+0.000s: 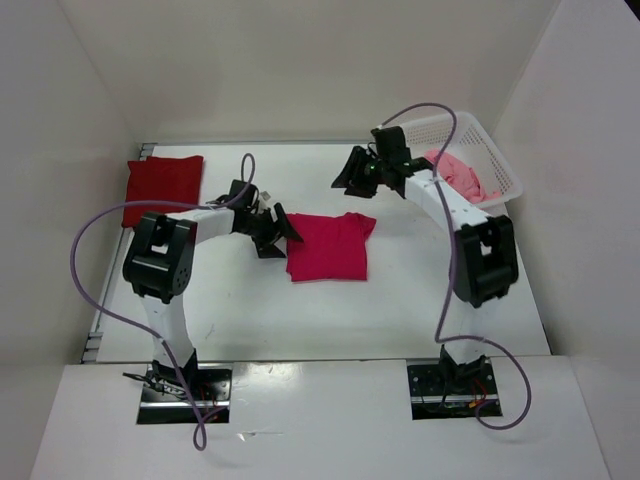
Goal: Fold and stack the t-shirts
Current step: Put the neatly folded tshirt into the corner of the board with the left arm
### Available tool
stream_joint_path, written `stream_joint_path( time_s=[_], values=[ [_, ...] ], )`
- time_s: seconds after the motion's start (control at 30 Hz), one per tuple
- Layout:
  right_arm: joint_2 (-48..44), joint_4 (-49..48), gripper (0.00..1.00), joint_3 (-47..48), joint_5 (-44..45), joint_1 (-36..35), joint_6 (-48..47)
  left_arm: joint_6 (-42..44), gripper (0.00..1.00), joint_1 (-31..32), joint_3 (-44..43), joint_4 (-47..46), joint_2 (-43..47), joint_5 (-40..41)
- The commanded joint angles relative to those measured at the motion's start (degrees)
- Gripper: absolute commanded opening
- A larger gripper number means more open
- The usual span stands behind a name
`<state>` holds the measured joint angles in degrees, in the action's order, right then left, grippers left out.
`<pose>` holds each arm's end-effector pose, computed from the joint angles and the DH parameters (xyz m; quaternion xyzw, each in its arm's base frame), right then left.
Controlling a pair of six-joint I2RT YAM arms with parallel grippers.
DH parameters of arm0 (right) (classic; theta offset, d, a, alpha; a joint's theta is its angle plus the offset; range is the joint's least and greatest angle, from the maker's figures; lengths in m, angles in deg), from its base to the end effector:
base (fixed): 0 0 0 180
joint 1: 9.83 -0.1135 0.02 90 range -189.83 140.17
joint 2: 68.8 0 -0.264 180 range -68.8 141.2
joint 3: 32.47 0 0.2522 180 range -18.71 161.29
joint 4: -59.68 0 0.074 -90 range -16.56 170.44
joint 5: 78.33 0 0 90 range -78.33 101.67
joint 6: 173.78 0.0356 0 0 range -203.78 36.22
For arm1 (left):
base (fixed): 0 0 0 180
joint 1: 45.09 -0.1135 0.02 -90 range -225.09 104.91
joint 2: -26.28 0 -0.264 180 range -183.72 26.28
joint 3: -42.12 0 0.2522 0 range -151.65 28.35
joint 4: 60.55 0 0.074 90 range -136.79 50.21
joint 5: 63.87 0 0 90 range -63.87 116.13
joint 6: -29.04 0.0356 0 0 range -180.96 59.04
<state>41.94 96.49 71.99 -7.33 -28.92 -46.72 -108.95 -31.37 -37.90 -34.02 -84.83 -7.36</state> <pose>0.4147 0.1558 0.2593 0.0764 0.9039 0.3183 0.2751 0.3709 -0.1108 0.1420 -0.1942 0.9025 -0.3745 0.0873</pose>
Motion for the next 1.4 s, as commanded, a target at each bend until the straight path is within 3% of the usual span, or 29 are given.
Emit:
stream_joint_path(
  time_s=[0.0, 0.07, 0.1, 0.2, 0.23, 0.37, 0.47, 0.7, 0.83, 0.93, 0.97, 1.0, 1.07, 1.1, 1.13, 1.23, 1.37],
  values=[
    [-10.4, -3.7, 0.53, -5.7, -1.4, 0.4, 1.8, 2.7, 0.82, 2.2, -2.6, -1.7, -4.3, 3.3],
    [-15.1, -4.8, 0.53, -9.6, -2.4, 0.4, 2.9, 2.0, 0.77, 3.1, -4.7, -3.0, -6.5, 4.0],
    [-16.4, -5.3, 0.53, -10.8, -3.0, 0.4, 3.5, 2.0, 0.65, 3.9, -5.5, -4.0, -7.3, 4.8],
    [-21.3, -5.8, 0.53, -14.0, -3.0, 0.4, 4.8, 0.4, 0.45, 5.4, -9.7, -4.8, -10.8, 6.4],
    [-22.4, -5.8, 0.53, -14.8, -3.0, 0.4, 4.8, 0.4, 0.33, 5.4, -11.3, -4.8, -12.5, 6.4],
    [-29.1, -4.7, 0.53, -19.1, -3.0, 0.9, 4.8, -0.1, 0.09, 6.7, -21.3, -2.4, -13.7, 6.4],
    [-33.9, -4.7, 0.53, -24.7, -3.0, 2.3, 5.4, 0.7, 0.0, 6.0, -33.0, 2.5, -13.7, 6.4],
    [-40.6, -2.6, 0.53, -34.5, -4.2, 7.1, 4.3, 1.8, 0.0, -6.9, -55.2, 11.8, -13.1, 5.2],
    [-41.2, -1.3, 0.53, -36.5, -4.7, 7.8, 2.8, 1.1, 0.0, -19.2, -52.5, 11.1, -8.8, 4.1],
    [-40.7, -1.3, 0.53, -37.0, -6.1, 7.8, 2.3, -3.7, 0.25, -28.2, -42.9, 5.2, -4.3, 2.3],
    [-40.2, -1.3, 0.53, -37.0, -6.7, 7.8, 2.3, -5.7, 0.39, -30.4, -33.2, 0.1, -1.5, 1.8],
    [-40.2, -1.3, 0.53, -37.0, -6.7, 7.8, 1.8, -7.8, 0.65, -32.7, -27.9, -2.3, -0.2, 0.4],
    [-39.6, -1.3, 0.54, -37.0, -6.7, 7.8, 1.8, -12.3, 0.68, -39.1, -18.6, -7.9, 4.0, -1.0],
    [-39.5, -1.3, 0.54, -37.0, -6.7, 7.8, 1.3, -13.2, 0.71, -40.9, -9.9, -9.9, 5.9, -1.0],
    [-39.5, -1.3, 0.54, -37.0, -6.7, 7.8, 1.3, -13.2, 0.83, -43.3, -6.8, -10.5, 9.7, 0.3],
    [-38.9, -1.3, 0.58, -37.0, -6.7, 7.8, 0.7, -10.6, 0.99, -43.9, -2.3, -8.1, 13.9, 1.0],
    [-37.2, -2.0, 0.6, -35.3, -4.8, 7.8, 1.3, -7.7, 0.99, -40.6, 1.2, -5.7, 19.3, 1.1]
  ],
)
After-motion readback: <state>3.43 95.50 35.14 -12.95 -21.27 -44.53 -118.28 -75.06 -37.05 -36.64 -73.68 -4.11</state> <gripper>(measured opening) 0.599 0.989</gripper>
